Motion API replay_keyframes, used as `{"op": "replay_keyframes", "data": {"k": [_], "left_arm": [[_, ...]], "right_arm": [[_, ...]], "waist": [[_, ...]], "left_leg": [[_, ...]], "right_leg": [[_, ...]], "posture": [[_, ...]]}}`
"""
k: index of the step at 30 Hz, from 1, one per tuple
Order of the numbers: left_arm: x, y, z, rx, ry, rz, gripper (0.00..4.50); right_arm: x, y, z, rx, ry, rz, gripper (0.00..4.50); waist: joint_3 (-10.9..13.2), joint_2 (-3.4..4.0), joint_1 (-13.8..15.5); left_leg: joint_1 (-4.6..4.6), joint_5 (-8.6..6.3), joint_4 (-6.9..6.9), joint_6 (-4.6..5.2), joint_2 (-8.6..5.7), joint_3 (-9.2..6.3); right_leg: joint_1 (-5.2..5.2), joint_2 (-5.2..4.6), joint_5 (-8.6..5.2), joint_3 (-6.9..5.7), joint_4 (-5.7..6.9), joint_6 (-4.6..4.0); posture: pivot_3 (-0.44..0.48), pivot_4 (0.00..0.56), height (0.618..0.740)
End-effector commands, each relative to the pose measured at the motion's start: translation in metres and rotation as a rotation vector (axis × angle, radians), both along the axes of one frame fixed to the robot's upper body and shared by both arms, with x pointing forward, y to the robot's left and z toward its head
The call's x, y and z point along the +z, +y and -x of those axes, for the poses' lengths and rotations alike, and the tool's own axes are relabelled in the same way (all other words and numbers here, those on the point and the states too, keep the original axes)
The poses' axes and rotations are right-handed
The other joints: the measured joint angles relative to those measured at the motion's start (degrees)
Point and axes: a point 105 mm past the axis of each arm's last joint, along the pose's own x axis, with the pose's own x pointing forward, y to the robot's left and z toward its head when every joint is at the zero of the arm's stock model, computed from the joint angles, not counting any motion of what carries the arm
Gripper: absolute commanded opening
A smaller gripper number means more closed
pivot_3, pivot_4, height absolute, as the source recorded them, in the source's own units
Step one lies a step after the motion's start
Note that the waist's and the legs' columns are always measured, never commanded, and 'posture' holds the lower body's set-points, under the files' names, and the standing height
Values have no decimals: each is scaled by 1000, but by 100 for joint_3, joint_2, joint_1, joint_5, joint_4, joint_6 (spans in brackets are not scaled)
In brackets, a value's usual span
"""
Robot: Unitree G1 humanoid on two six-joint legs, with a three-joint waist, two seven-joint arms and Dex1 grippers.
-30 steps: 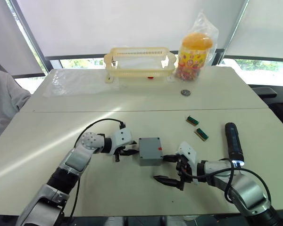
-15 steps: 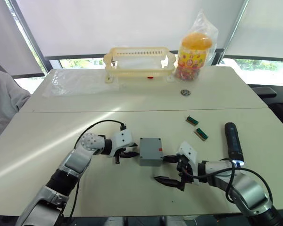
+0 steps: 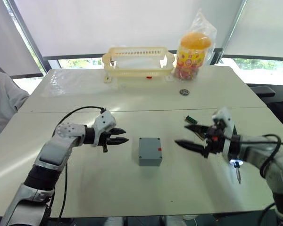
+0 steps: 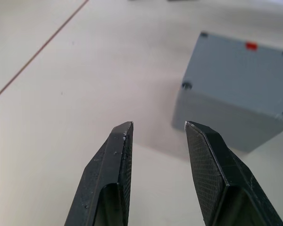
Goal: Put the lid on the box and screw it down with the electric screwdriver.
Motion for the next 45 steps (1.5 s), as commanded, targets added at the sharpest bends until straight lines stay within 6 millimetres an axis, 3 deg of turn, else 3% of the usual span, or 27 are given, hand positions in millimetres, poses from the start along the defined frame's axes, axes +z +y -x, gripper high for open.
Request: {"op": "replay_keyframes", "data": {"k": [1, 3, 6, 11, 30, 45], "left_arm": [[30, -7, 7, -21, -56, 51, 1752], [39, -12, 11, -35, -71, 63, 1752], [48, -19, 15, -48, -91, 74, 1752], [44, -19, 19, -22, -84, 69, 1752], [25, -19, 24, 2, -52, 41, 1752], [20, -22, 24, -8, -45, 39, 1752]], "right_arm": [[-1, -20, -36, -124, -68, 66, 3130], [-10, -30, -61, -197, -89, 110, 2092], [-23, -40, -94, -296, -111, 154, 2092], [-25, -41, -118, -336, -143, 133, 2092], [-49, -48, -114, -336, -98, 147, 2092], [-52, -47, -115, -347, -87, 144, 2092]], "waist": [[0, 0, -9], [1, -1, -13], [2, -1, -46], [3, 1, -46], [3, 1, -39], [3, 1, -40]], "left_leg": [[0, 0, 0, 0, -1, 3], [0, 0, -1, 0, -1, 5], [-1, 1, -1, -1, -1, 11], [-11, 7, -25, -12, 0, 25], [-13, 11, -27, -19, -1, 30], [-12, 11, -28, -19, -1, 31]], "right_leg": [[-1, 0, 0, 1, 0, 0], [-1, -1, 0, 3, 0, 0], [-8, 0, 1, 8, 3, 0], [-40, 0, 1, 25, 6, 0], [-45, -1, 2, 31, 7, -1], [-45, 0, 2, 31, 7, -1]], "posture": [[0, 150, 740], [0, 150, 740], [0, 150, 740], [0, 150, 740], [0, 150, 740], [0, 150, 740]]}}
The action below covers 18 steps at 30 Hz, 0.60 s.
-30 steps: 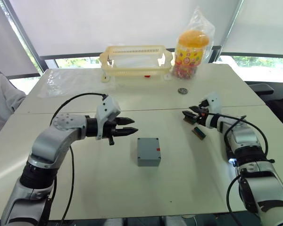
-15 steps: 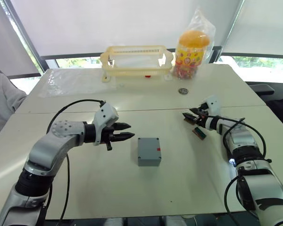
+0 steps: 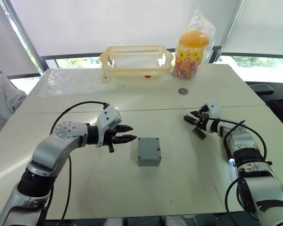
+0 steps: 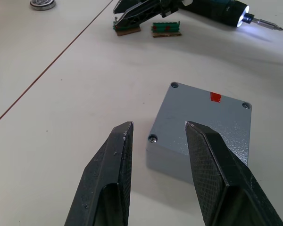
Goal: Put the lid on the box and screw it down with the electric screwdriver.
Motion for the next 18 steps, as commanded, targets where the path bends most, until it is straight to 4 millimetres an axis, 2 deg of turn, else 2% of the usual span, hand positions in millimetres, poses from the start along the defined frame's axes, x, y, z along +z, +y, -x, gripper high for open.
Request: {"op": "replay_keyframes", "data": {"k": [1, 4, 6, 7, 18], "left_arm": [[3, -3, 2, -20, -29, 3, 1752], [2, -3, 2, -20, -28, -1, 1752], [2, -3, 3, -20, -27, -1, 1752], [2, -3, 3, -20, -26, -1, 1752], [0, -3, 3, -19, -21, -2, 1752]], "right_arm": [[15, 1, -3, -3, -54, -10, 2092], [15, 1, -4, -6, -56, -10, 1202], [15, 2, -4, -5, -58, -10, 200], [15, 3, -4, -1, -60, -11, 35], [18, 3, -4, 3, -69, 4, 35]], "waist": [[0, 0, 0], [0, 0, 0], [0, 0, 0], [0, 0, -1], [0, 0, 0]], "left_leg": [[0, 0, 0, 0, 0, 0], [0, 0, 0, 0, 0, 0], [0, 0, 0, 0, 0, 0], [0, 0, 0, 0, 0, 0], [0, 0, 0, 0, 0, 0]], "right_leg": [[0, 0, 0, 0, 0, 0], [0, 0, 0, 0, 0, 0], [0, 0, 0, 0, 0, 0], [0, 0, 0, 0, 0, 0], [0, 0, 0, 0, 1, 0]], "posture": [[0, 150, 740], [0, 150, 740], [0, 150, 740], [0, 150, 740], [0, 150, 740]]}}
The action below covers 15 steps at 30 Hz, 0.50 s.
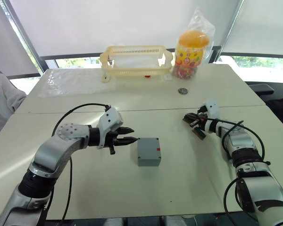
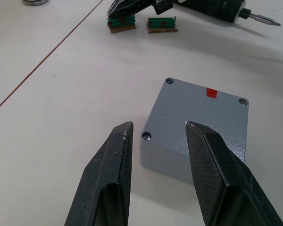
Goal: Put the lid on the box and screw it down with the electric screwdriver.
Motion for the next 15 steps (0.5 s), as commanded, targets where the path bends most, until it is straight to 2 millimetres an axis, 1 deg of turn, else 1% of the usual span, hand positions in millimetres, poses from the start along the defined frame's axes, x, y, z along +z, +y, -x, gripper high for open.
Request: {"op": "replay_keyframes", "data": {"k": [1, 7, 9, 15], "left_arm": [[6, 0, 1, -10, -31, 6, 1752], [4, -1, 0, -14, -28, 5, 1752], [4, -2, 0, -17, -27, 6, 1752], [3, -3, 0, -23, -28, 7, 1752]], "right_arm": [[21, -1, -3, 4, -74, 5, 35], [39, 0, -3, 14, -118, -2, 35], [42, 1, -3, 10, -114, -31, 35], [46, 2, 1, 21, -117, -26, 35]], "waist": [[0, 0, 0], [0, 0, -3], [0, 0, 0], [0, 0, 3]], "left_leg": [[0, 0, 0, 0, 0, 0], [0, 0, 0, 0, 0, 0], [0, 0, -1, 0, 0, 0], [0, 0, 0, 0, 0, 0]], "right_leg": [[0, 0, 0, 0, 0, 0], [0, 0, 0, 0, 0, 0], [0, 0, 0, 0, 0, 0], [0, 0, 0, 0, 1, 0]], "posture": [[0, 150, 740], [0, 150, 740], [0, 150, 740], [0, 150, 740]]}}
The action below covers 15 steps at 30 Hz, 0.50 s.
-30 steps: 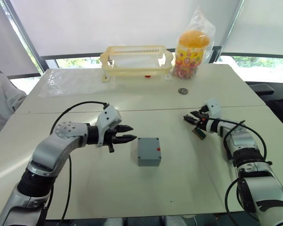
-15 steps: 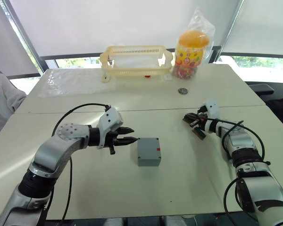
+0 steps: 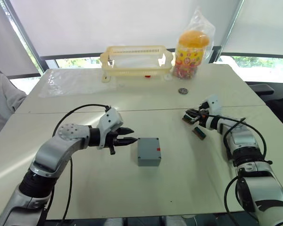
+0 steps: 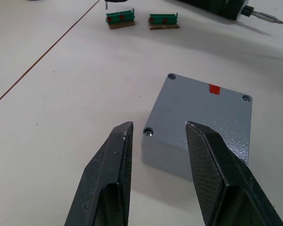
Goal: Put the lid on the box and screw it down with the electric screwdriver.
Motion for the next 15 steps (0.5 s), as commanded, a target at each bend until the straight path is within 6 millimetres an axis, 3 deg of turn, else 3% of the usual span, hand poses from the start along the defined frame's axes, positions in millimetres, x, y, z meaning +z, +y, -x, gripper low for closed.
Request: {"op": "replay_keyframes", "data": {"k": [1, 3, 6, 8, 15], "left_arm": [[7, -3, 2, -22, -41, 8, 1752], [7, -3, 2, -24, -41, 9, 1752], [9, 0, 3, -26, -40, 9, 1752], [11, 2, 4, -29, -41, 5, 1752], [15, 7, 4, -54, -46, -25, 1752]], "right_arm": [[27, -1, 2, 9, -83, -4, 35], [34, -1, 4, 14, -104, -2, 35], [62, 7, 18, 75, -178, -17, 35], [75, 20, 39, 173, -192, -43, 35], [67, 64, 104, 455, -69, -57, 35]], "waist": [[0, 0, 1], [0, 0, 1], [0, 0, 7], [0, 0, 20], [-1, 0, 29]], "left_leg": [[0, 0, 0, 0, 0, 0], [0, 0, 0, 0, 0, 0], [-1, 0, -1, 0, 0, 0], [-1, 0, 0, 0, 0, 0], [-1, -1, 5, 1, 1, -4]], "right_leg": [[0, 0, 0, 0, 0, 0], [0, 0, 0, 0, 0, 0], [0, 0, 0, 0, 0, 0], [-1, 0, 0, 0, 0, 0], [3, 0, 0, -2, 2, 0]], "posture": [[0, 150, 740], [0, 150, 740], [0, 150, 740], [0, 150, 740], [0, 150, 740]]}}
